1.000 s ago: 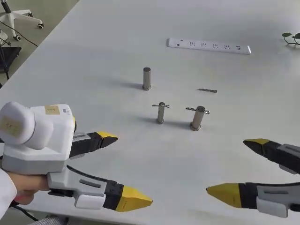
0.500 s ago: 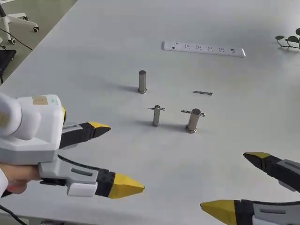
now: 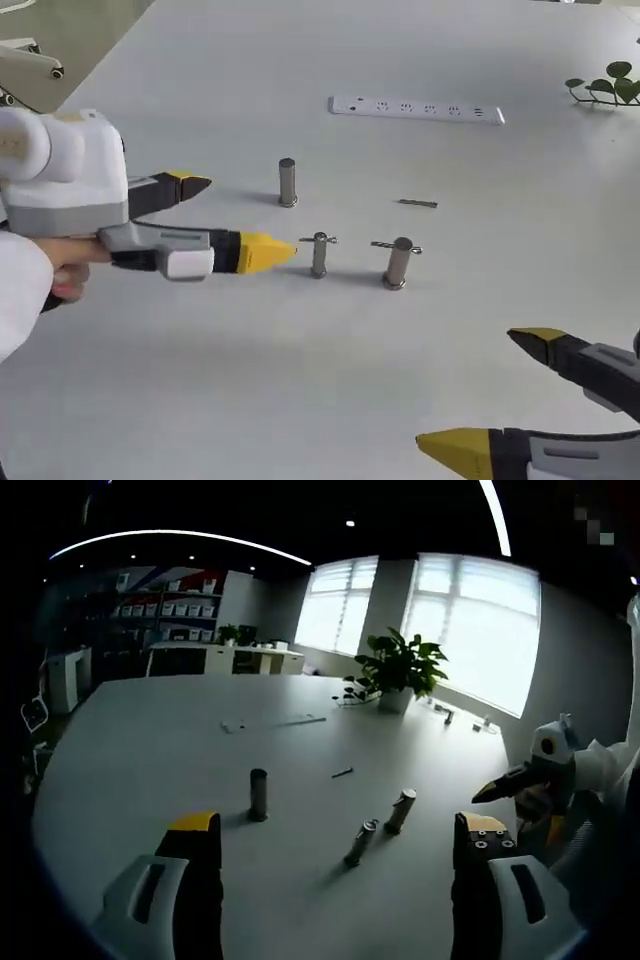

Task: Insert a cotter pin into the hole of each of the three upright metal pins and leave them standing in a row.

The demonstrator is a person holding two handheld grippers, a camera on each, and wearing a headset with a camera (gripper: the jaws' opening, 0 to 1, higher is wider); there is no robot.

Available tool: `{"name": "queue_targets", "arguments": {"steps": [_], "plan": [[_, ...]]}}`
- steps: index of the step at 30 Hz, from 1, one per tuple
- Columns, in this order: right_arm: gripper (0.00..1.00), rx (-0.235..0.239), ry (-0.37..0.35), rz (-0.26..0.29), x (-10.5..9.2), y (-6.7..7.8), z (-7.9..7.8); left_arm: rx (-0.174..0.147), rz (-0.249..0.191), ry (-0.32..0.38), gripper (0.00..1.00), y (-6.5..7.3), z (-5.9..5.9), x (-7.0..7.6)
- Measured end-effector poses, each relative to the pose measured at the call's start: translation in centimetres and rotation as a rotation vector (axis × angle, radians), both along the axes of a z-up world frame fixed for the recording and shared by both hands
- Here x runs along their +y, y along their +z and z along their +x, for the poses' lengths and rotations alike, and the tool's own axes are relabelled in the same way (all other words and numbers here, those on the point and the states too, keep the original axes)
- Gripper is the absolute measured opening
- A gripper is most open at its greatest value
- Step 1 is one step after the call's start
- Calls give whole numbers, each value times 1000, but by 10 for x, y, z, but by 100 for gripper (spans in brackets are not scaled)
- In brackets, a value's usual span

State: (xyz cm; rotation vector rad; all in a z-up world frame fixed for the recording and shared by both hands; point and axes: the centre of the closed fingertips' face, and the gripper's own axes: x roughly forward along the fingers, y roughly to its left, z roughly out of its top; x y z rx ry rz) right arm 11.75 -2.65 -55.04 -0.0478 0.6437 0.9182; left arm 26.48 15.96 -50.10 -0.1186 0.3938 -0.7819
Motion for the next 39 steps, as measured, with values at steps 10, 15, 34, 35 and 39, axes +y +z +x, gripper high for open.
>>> {"name": "queue_targets", "arguments": {"steps": [10, 15, 34, 35, 39], "plan": [[96, 11, 0, 7, 5, -1, -3, 18, 84, 56, 88, -27, 60, -6], [96, 24, -4, 12, 3, -2, -5, 30, 83, 64, 80, -39, 80, -14], [96, 40, -71, 16, -11, -5, 3, 40, 263, 73, 26, -82, 113, -16], [95, 40, -72, 19, -11, -5, 3, 43, 251, 69, 25, -82, 112, -18], [95, 51, -72, 16, -11, -7, 2, 25, 274, 60, 18, -83, 113, -19]]}}
